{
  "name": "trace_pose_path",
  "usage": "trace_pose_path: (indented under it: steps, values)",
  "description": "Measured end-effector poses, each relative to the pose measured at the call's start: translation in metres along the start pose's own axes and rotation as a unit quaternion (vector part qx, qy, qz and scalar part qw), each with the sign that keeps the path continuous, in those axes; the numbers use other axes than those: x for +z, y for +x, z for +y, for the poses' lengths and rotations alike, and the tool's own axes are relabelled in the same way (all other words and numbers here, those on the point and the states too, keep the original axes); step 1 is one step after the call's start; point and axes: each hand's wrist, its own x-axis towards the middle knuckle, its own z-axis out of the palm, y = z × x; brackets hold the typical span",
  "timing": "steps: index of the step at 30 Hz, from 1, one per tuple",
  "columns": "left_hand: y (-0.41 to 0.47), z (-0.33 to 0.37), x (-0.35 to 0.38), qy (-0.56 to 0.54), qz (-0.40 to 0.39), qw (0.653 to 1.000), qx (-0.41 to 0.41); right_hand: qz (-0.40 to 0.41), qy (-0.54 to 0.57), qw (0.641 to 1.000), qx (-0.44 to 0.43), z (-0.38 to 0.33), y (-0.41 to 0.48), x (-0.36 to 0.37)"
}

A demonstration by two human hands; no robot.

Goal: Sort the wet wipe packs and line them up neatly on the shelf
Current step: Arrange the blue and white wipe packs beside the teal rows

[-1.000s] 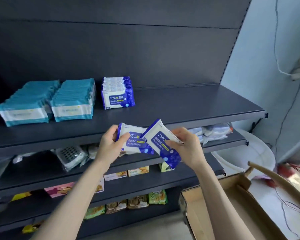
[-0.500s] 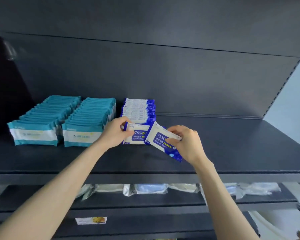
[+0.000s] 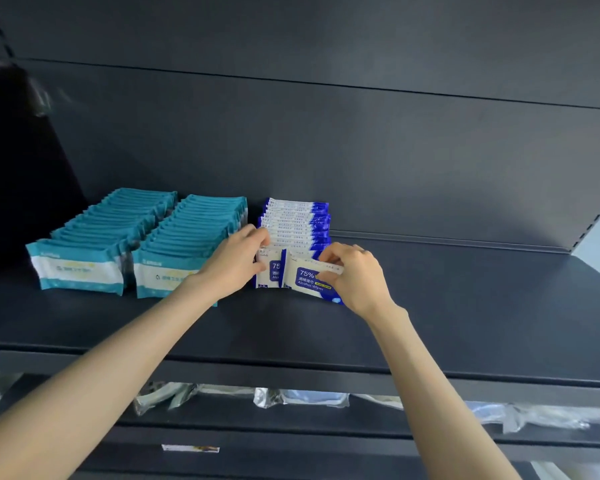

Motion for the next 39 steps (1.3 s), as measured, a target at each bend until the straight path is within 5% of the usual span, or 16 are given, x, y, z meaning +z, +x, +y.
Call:
trace_pose_path:
  steps: [11, 18, 25, 39]
  values:
    - [0.011, -0.019, -0.017, 0.052, -0.045, 0.994, 0.079, 0.010, -0.060, 0.997, -0.044, -0.024, 0.025, 0.032]
    - [0.008, -0.019, -0.008, 0.121, 0.013, 0.987, 0.107, 0.109, -0.085, 0.990, -0.036, -0.023, 0.020, 0.048]
    - [0.004, -0.024, 0.000, 0.252, -0.042, 0.956, 0.140, 0.018, -0.140, 0.990, 0.002, -0.004, 0.000, 0.053]
    - [0.033, -0.020, 0.005, 0.403, -0.104, 0.900, 0.132, 0.041, -0.143, 0.988, 0.030, -0.004, 0.009, 0.065]
